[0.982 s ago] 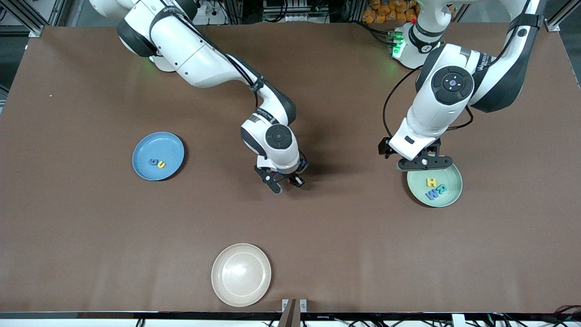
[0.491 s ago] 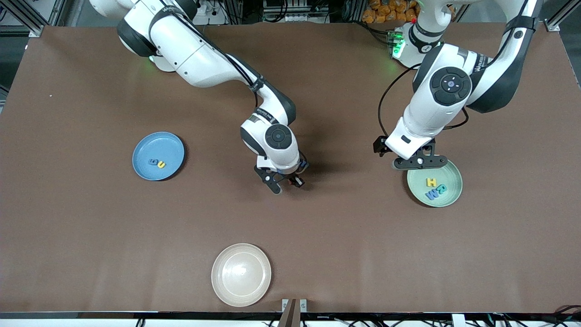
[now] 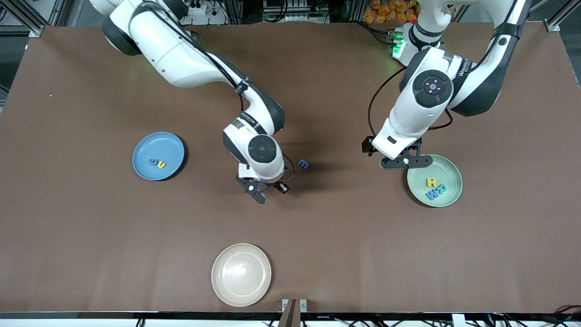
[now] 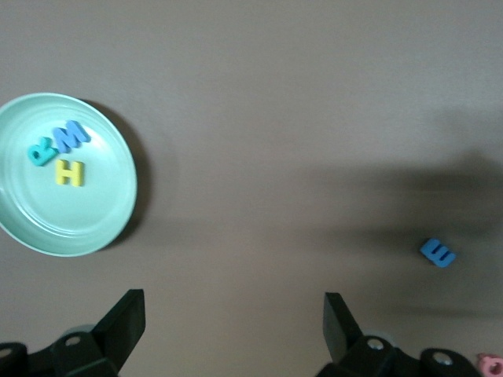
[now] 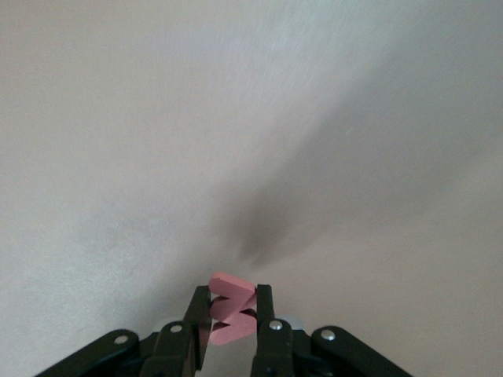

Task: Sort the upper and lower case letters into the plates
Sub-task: 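Carry the w to the blue plate while the left gripper reaches E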

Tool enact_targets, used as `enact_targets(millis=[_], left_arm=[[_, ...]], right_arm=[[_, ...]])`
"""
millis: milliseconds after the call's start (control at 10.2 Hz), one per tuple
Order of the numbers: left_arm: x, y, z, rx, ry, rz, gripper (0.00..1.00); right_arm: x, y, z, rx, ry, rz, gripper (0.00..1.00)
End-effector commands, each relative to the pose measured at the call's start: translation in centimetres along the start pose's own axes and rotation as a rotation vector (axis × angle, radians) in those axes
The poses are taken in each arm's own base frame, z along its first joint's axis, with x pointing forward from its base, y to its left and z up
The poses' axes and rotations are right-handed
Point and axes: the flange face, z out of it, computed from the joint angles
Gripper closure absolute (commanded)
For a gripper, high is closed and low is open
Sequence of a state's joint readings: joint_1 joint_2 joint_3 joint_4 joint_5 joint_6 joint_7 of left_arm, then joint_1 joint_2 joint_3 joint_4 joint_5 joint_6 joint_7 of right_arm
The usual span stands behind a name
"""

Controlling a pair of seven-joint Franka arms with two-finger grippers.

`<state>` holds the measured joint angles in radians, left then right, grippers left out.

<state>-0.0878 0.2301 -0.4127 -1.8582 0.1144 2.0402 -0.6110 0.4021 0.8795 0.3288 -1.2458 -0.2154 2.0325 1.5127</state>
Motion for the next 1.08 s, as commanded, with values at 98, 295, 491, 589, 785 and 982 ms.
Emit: enact_targets(millis=[98,295,491,589,785,982], left_arm=[[-0.8,3.9,1.4,-0.052,-0.008,-0.086,0.00],[-1.9,6.8,2.9,-0.080,0.001,-0.142,0.00],[-4.4,11.9,4.7,-0.082,-0.008,-0.243,0.00],[-5.0,13.2,5.3,-0.084,-0.018,-0.296,0.00],[-7.3,16.2,6.5,-0.093,-0.027,-0.372,0.00],[-9.4,19.1,8.4,-0.111,-0.038,-0.422,0.00]], right_arm=[[7.8,5.2,-7.5,-0.023,-0.119,-0.088,1.00],[12.4,10.2,-11.4,0.005,-0.166,-0.194,1.00],[18.1,15.9,-11.8,-0.007,-0.209,-0.284,1.00],[20.8,18.6,-11.1,-0.027,-0.204,-0.335,1.00],[25.2,24.1,-10.1,-0.032,-0.225,-0.441,1.00],[28.6,29.1,-8.3,-0.027,-0.253,-0.503,1.00]])
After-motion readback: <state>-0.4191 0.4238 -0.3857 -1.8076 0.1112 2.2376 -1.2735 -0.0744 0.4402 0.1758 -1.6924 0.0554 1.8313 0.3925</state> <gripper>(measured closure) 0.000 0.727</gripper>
